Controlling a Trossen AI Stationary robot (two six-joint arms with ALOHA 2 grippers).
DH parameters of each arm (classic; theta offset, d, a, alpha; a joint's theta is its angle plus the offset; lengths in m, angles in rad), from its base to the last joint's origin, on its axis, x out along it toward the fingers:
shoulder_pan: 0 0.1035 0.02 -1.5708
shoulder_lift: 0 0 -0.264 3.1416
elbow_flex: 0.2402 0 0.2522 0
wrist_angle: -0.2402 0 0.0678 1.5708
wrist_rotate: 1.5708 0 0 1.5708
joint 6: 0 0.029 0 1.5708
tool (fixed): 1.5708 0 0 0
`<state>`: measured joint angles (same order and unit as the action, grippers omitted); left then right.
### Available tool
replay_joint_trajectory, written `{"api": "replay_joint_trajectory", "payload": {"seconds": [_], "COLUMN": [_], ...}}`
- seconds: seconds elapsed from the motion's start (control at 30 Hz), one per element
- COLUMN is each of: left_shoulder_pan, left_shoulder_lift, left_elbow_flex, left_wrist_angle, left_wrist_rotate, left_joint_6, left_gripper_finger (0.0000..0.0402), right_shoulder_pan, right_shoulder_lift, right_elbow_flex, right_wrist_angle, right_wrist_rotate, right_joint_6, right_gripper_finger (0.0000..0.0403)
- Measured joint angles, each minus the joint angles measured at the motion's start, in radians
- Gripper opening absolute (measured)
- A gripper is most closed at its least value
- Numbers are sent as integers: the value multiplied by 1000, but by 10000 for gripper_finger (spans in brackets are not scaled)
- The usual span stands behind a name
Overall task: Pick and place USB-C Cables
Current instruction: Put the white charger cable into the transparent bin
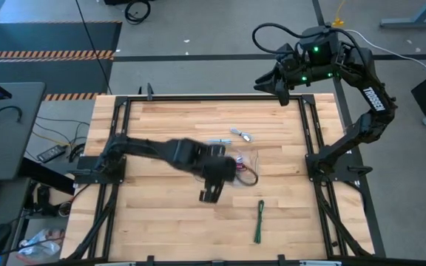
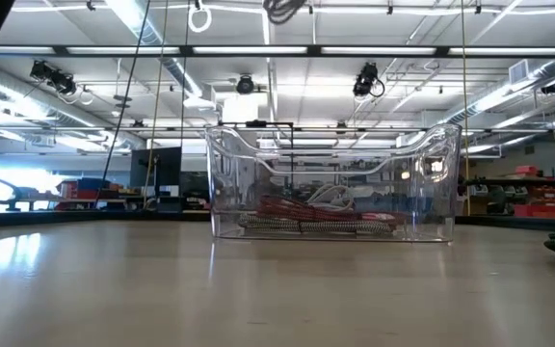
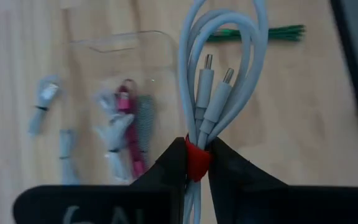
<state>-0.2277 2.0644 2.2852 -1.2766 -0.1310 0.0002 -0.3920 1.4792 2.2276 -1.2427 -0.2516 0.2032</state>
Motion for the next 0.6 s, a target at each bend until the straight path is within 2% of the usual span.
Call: {"api": "replay_joint_trajectory", "payload": {"seconds": [0.23,0.43,0.6], "left_shoulder_pan": [148,270,313], "left_shoulder_lift": [15,35,74], "left_elbow_flex": [-1,0,-1], "left_wrist_angle": [4,77,150], "left_wrist_rotate": [10,167,187], "left_joint_6": [109,115,95], "left_gripper_finger": [46,46,46], "right_shoulder_pan": [0,0,-1], "right_shoulder_lift": [0,6,22], "right_elbow_flex": [0,0,0], "right_wrist_angle": [0,1,1], "right_wrist_rotate": [-3,-4,-4], "right_joint_6": [-47,-97,-140], "right_gripper_finger": [138,138,138]}}
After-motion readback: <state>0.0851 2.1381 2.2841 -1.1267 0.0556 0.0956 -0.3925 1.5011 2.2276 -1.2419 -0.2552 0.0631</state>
